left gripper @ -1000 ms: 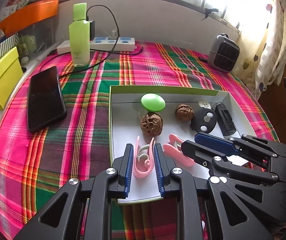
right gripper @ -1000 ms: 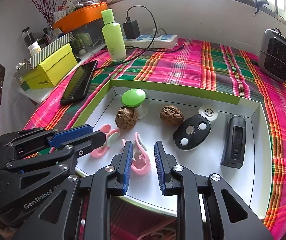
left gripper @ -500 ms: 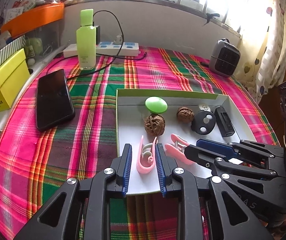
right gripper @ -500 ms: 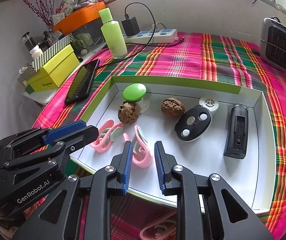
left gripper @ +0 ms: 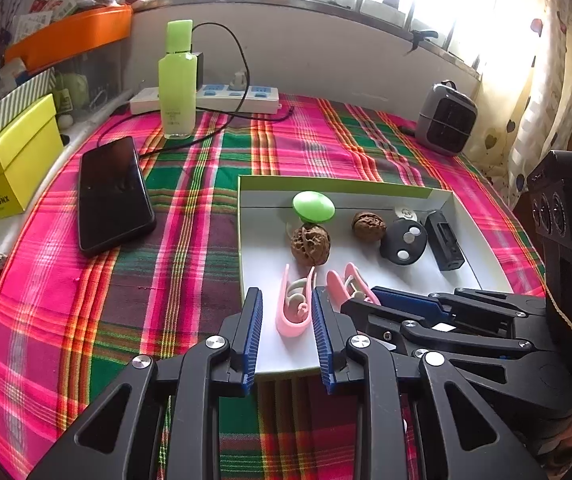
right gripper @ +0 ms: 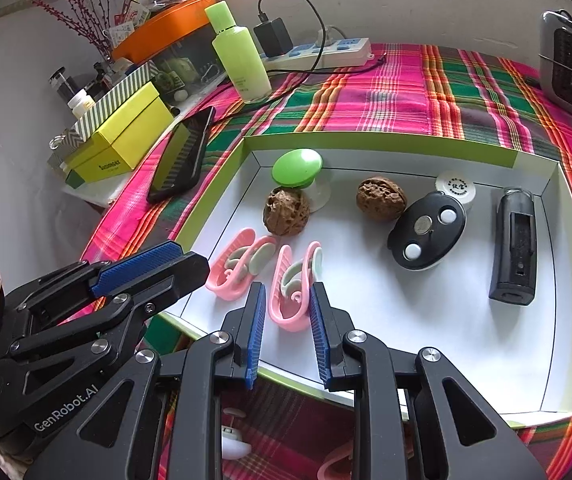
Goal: Organize objects
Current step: 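Carry both pink clips over the box and lower them inside, then open both grippers to release the pink clips in the box, then grasp the white round knob with the left gripper while the right gripper withdraws from the box, then move the right gripper to the pink clip on the cloth and close on it, then lift the pink clip with the right gripper while the left gripper holds the white knob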
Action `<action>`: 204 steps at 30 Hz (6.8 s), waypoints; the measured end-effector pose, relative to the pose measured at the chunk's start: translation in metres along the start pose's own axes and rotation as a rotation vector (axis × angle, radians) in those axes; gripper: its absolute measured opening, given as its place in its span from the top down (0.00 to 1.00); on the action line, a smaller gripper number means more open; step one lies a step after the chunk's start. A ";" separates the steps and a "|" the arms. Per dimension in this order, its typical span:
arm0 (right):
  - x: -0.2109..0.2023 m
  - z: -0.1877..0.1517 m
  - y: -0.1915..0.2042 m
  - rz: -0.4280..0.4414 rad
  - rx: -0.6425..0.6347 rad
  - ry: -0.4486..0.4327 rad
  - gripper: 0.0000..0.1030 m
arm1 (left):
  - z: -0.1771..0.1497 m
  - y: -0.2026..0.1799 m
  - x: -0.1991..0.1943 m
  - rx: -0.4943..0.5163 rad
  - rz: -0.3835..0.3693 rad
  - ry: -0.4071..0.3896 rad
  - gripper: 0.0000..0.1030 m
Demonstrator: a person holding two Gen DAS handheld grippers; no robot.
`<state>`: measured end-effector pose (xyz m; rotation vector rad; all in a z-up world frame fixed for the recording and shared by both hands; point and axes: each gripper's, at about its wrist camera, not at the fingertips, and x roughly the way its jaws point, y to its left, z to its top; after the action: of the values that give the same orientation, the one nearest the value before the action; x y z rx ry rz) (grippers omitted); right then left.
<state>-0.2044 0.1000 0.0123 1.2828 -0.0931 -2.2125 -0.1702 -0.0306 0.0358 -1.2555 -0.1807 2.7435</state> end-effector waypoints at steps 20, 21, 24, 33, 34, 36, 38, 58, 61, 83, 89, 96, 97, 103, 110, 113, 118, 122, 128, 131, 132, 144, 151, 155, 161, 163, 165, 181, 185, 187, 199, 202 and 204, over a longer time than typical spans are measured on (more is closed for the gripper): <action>-0.027 -0.014 0.006 -0.060 -0.015 -0.078 0.77 | -0.010 -0.006 -0.026 0.021 0.019 -0.046 0.73; -0.029 -0.015 0.006 -0.065 -0.016 -0.083 0.77 | -0.011 -0.007 -0.027 0.019 0.015 -0.046 0.73; -0.035 -0.020 0.007 -0.077 -0.015 -0.098 0.77 | -0.014 -0.007 -0.029 0.017 0.021 -0.046 0.72; -0.054 -0.035 0.015 -0.117 -0.039 -0.148 0.70 | -0.024 -0.013 -0.038 0.038 0.024 -0.056 0.68; -0.056 -0.037 0.015 -0.119 -0.039 -0.153 0.70 | -0.025 -0.013 -0.039 0.039 0.024 -0.057 0.68; -0.060 -0.040 0.016 -0.118 -0.035 -0.161 0.67 | -0.028 -0.015 -0.040 0.044 0.025 -0.059 0.66; -0.065 -0.043 0.017 -0.121 -0.034 -0.171 0.65 | -0.030 -0.015 -0.041 0.045 0.017 -0.054 0.66; -0.083 -0.079 0.008 -0.221 -0.009 -0.217 0.65 | -0.062 -0.018 -0.040 0.039 -0.024 -0.005 0.58; -0.084 -0.085 0.002 -0.239 0.005 -0.212 0.55 | -0.066 -0.018 -0.039 0.031 -0.046 0.006 0.55; -0.092 -0.103 -0.017 -0.261 0.071 -0.203 0.53 | -0.074 -0.045 -0.017 0.078 -0.091 0.062 0.49; -0.091 -0.103 -0.019 -0.260 0.075 -0.199 0.53 | -0.072 -0.048 -0.014 0.095 -0.062 0.049 0.49; -0.086 -0.102 -0.016 -0.261 0.071 -0.188 0.53 | -0.071 -0.048 -0.013 0.111 -0.037 0.044 0.56; -0.085 -0.101 -0.016 -0.262 0.071 -0.187 0.53 | -0.071 -0.047 -0.012 0.112 -0.037 0.042 0.57; -0.082 -0.100 -0.014 -0.266 0.071 -0.178 0.53 | -0.070 -0.039 -0.013 0.095 -0.035 0.039 0.72; -0.077 -0.097 -0.006 -0.254 0.065 -0.172 0.53 | -0.072 -0.036 -0.015 0.093 -0.045 0.032 0.72; -0.073 -0.094 -0.002 -0.257 0.059 -0.166 0.53 | -0.072 -0.032 -0.015 0.086 -0.045 0.031 0.72; -0.065 -0.087 0.006 -0.266 0.047 -0.164 0.53 | -0.072 -0.027 -0.016 0.076 -0.045 0.030 0.72; -0.057 -0.083 0.012 -0.277 0.029 -0.155 0.53 | -0.072 -0.023 -0.017 0.068 -0.046 0.029 0.72; -0.049 -0.077 0.012 -0.325 0.030 -0.146 0.53 | -0.072 -0.017 -0.018 0.058 -0.053 0.027 0.72; -0.046 -0.076 0.011 -0.353 0.030 -0.138 0.53 | -0.072 -0.016 -0.018 0.060 -0.052 0.026 0.72; -0.046 -0.076 0.010 -0.366 0.032 -0.137 0.53 | -0.072 -0.016 -0.018 0.059 -0.053 0.026 0.72; -0.048 -0.077 -0.002 -0.427 0.078 -0.128 0.53 | -0.072 -0.016 -0.018 0.056 -0.056 0.026 0.72; -0.051 -0.077 -0.006 -0.429 0.095 -0.133 0.53 | -0.071 -0.016 -0.018 0.057 -0.056 0.026 0.72; -0.053 -0.078 -0.008 -0.433 0.100 -0.138 0.66 | -0.072 -0.016 -0.018 0.058 -0.055 0.026 0.72; -0.056 -0.080 -0.013 -0.422 0.112 -0.144 0.75 | -0.071 -0.017 -0.017 0.063 -0.048 0.026 0.72; -0.057 -0.080 -0.014 -0.415 0.115 -0.146 0.76 | -0.071 -0.017 -0.017 0.062 -0.049 0.026 0.72; -0.058 -0.080 -0.016 -0.406 0.119 -0.148 0.76 | -0.071 -0.017 -0.017 0.062 -0.049 0.026 0.72; -0.069 -0.090 -0.014 -0.303 0.099 -0.167 0.76 | -0.071 -0.022 -0.018 0.078 -0.018 0.026 0.73; -0.074 -0.091 -0.013 -0.283 0.088 -0.177 0.76 | -0.071 -0.027 -0.020 0.084 -0.027 0.020 0.73; -0.076 -0.090 -0.013 -0.275 0.087 -0.182 0.76 | -0.070 -0.031 -0.023 0.088 -0.027 0.011 0.73; -0.089 -0.086 -0.008 -0.242 0.059 -0.217 0.76 | -0.059 -0.043 -0.035 0.096 -0.034 -0.027 0.73; -0.095 -0.080 -0.006 -0.246 0.047 -0.239 0.76 | -0.053 -0.047 -0.038 0.099 -0.039 -0.041 0.73; -0.098 -0.077 -0.006 -0.247 0.041 -0.251 0.76 | -0.048 -0.049 -0.040 0.103 -0.040 -0.053 0.73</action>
<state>-0.1078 0.1718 0.0456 1.0800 -0.0799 -2.5893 -0.1048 0.0143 0.0419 -1.1421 -0.0672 2.7158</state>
